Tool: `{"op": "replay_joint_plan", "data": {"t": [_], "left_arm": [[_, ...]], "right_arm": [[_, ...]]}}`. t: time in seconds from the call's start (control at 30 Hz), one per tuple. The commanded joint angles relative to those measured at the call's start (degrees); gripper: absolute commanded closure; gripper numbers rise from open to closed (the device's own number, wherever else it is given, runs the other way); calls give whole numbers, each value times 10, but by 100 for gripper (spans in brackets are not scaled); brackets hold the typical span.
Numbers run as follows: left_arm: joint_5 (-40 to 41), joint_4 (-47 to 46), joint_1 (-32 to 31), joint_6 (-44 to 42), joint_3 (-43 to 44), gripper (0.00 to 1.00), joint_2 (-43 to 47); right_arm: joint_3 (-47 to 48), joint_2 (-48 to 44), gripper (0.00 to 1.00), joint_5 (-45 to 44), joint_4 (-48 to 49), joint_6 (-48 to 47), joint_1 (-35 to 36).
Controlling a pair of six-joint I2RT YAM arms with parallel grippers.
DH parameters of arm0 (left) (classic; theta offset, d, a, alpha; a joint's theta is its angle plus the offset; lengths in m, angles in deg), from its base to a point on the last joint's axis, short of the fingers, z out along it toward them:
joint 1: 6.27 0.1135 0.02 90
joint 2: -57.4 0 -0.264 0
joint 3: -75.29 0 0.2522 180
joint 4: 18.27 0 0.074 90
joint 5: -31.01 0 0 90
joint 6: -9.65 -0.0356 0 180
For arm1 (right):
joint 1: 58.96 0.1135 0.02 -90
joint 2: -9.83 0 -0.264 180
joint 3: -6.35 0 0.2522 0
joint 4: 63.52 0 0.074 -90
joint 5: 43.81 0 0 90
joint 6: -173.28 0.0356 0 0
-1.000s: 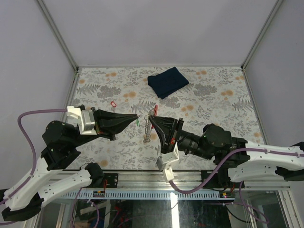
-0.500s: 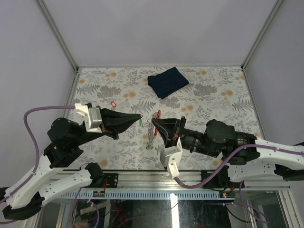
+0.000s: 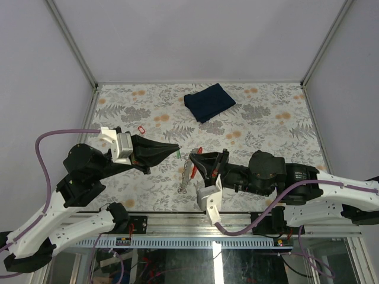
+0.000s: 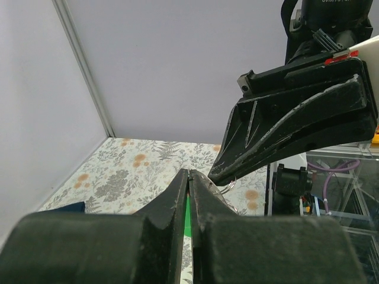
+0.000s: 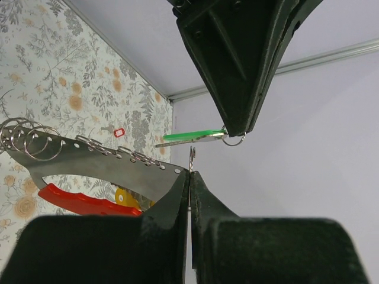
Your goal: Put the keys on the keyring
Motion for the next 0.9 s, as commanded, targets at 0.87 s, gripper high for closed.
{"op": "replay_joint_plan", "data": {"t": [0.87], "left_arm": [[-5,32,3,-21,33,100,-2]], "right_arm": [[182,93,100,-89,-174,41,20]]}}
